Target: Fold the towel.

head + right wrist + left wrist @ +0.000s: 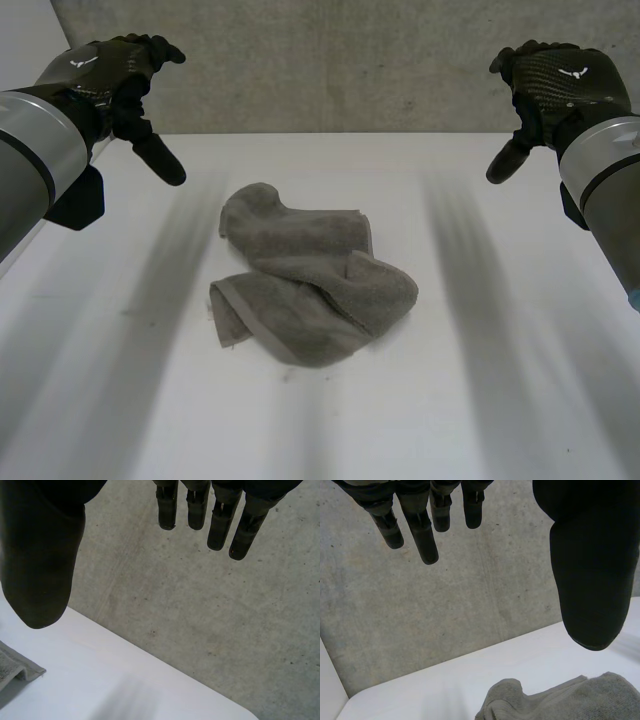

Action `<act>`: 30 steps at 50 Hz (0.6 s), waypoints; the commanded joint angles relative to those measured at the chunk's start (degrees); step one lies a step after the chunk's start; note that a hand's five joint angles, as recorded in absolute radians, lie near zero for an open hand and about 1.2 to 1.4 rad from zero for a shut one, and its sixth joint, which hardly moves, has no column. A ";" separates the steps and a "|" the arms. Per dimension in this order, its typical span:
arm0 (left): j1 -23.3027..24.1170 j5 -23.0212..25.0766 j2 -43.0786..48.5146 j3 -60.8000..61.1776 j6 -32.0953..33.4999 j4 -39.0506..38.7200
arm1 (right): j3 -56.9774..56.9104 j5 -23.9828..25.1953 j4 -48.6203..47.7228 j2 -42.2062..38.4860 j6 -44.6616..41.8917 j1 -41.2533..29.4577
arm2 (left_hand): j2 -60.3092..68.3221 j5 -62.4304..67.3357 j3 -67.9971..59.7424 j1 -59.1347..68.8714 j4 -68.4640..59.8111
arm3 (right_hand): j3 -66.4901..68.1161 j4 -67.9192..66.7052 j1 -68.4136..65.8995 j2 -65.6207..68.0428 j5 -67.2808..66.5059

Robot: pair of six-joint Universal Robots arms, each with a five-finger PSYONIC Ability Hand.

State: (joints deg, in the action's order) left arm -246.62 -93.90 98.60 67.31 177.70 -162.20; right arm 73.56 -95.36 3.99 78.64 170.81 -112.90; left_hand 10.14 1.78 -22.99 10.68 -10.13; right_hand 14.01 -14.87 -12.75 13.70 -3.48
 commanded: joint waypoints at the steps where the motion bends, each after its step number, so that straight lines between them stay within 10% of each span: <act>1: 0.00 0.03 -0.08 0.10 -0.16 -0.14 | 0.09 0.17 -0.12 0.28 -0.74 0.31 | 0.75 -0.89 12.11 0.21 -0.76 | -4.01 4.87 2.75 -3.70 3.48; 11: 0.08 1.35 0.80 0.81 0.54 -0.58 | 0.36 6.32 1.20 -1.30 -10.23 -0.65 | 3.61 1.97 9.25 3.07 -3.62 | -4.01 4.87 2.75 -3.70 3.48; 24: -0.62 7.24 15.30 6.95 0.45 -1.54 | -6.05 27.93 7.61 -21.23 -39.74 -6.98 | 2.77 1.13 10.08 2.23 -2.78 | -4.01 4.87 2.75 -3.70 3.48; 30: -0.35 7.06 18.65 9.68 0.01 -6.20 | -8.43 28.91 7.79 -26.88 -41.70 -8.74 | 2.77 1.13 10.09 2.23 -2.78 | -4.01 4.87 2.75 -3.70 3.48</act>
State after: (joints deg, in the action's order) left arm -247.22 -86.49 114.05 73.95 178.15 -164.10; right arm 67.46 -67.91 11.80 57.63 131.71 -119.69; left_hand 11.47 1.79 -23.00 11.31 -11.45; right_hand 14.00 -14.87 -12.76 13.70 -3.48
